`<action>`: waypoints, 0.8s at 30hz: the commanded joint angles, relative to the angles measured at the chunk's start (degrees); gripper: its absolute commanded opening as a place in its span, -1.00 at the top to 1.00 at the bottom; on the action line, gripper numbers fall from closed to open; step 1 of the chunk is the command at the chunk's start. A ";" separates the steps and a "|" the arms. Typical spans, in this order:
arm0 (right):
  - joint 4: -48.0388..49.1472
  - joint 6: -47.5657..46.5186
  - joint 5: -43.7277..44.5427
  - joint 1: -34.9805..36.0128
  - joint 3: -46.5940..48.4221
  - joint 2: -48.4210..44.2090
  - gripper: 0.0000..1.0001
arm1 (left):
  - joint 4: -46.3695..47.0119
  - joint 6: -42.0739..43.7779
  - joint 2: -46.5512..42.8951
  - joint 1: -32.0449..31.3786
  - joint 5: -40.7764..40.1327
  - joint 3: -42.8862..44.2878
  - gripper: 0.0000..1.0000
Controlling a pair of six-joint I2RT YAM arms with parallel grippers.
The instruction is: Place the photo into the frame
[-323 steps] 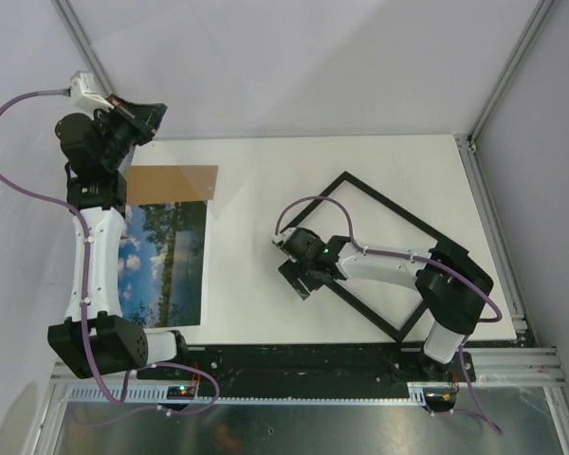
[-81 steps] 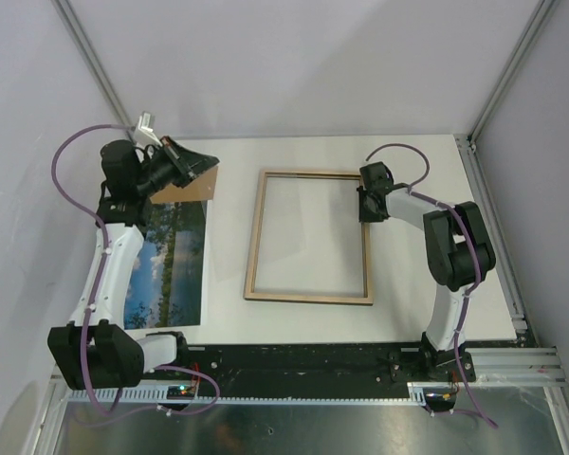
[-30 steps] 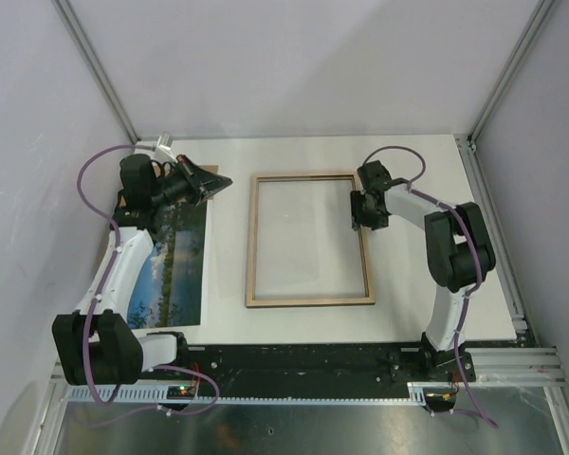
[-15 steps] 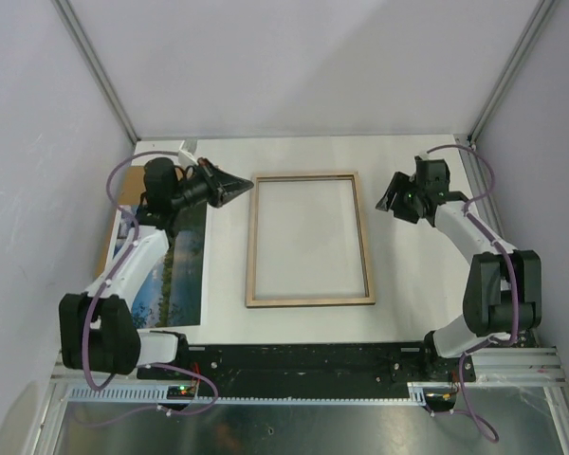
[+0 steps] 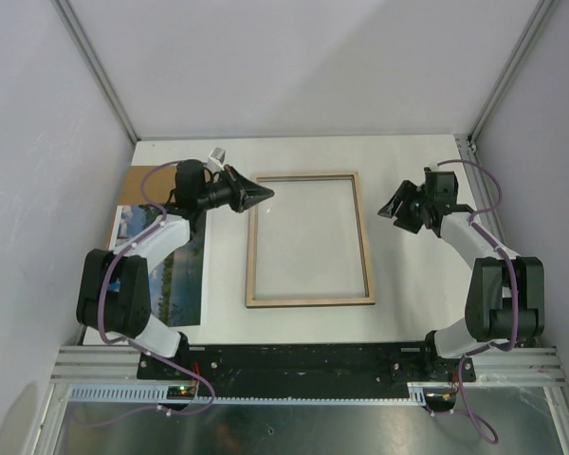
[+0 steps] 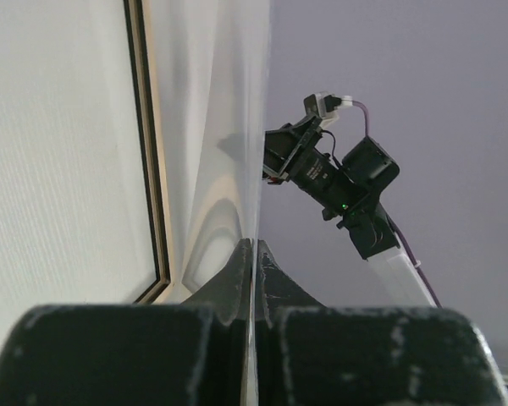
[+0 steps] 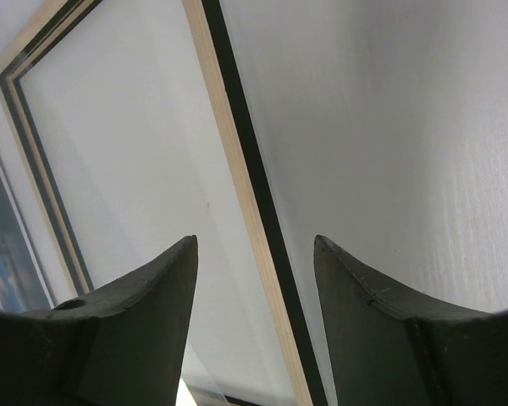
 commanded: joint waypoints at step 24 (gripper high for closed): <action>6.88 2.28 -5.27 -1.53 -1.42 3.17 -0.19 | 12.32 -4.94 11.26 -1.02 2.44 5.28 1.00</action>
